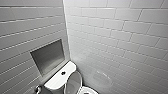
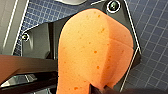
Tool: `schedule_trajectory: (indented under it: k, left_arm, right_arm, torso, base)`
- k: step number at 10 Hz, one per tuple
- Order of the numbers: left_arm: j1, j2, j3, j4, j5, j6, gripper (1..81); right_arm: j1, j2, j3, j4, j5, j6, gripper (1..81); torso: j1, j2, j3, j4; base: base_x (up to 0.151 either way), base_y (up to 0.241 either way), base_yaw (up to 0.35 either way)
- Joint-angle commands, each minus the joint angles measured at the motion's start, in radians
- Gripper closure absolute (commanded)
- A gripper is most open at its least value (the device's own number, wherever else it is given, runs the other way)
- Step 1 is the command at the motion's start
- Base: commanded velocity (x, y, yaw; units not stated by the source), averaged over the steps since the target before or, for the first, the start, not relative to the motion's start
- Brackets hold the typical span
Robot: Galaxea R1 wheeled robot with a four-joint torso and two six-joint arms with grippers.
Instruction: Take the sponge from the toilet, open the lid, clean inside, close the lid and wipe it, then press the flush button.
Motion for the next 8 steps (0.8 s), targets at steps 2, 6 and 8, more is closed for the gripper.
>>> schedule_trajectory:
  k: [2, 6, 8]
  left_arm:
    - [-0.017, -0.029, 0.076, 0.054, 0.095, 0.001, 1.0]
    - [-0.017, -0.03, 0.09, 0.057, 0.101, 0.001, 1.0]
    - [-0.017, -0.03, 0.09, 0.056, 0.103, 0.001, 1.0]
  right_arm:
    - [0.111, -0.235, 0.311, 0.018, 0.029, 0.108, 81.1]
    - [0.077, -0.303, 0.396, 0.144, 0.019, 0.133, 81.1]
    - [0.074, -0.307, 0.42, 0.336, 0.016, -0.05, 81.1]
  torso:
    - [0.0, 0.0, 0.0, 0.0]
    - [0.0, 0.0, 0.0, 0.0]
    - [0.0, 0.0, 0.0, 0.0]
  base:
    - [0.0, 0.0, 0.0]
    - [0.0, 0.0, 0.0]
    - [0.0, 0.0, 0.0]
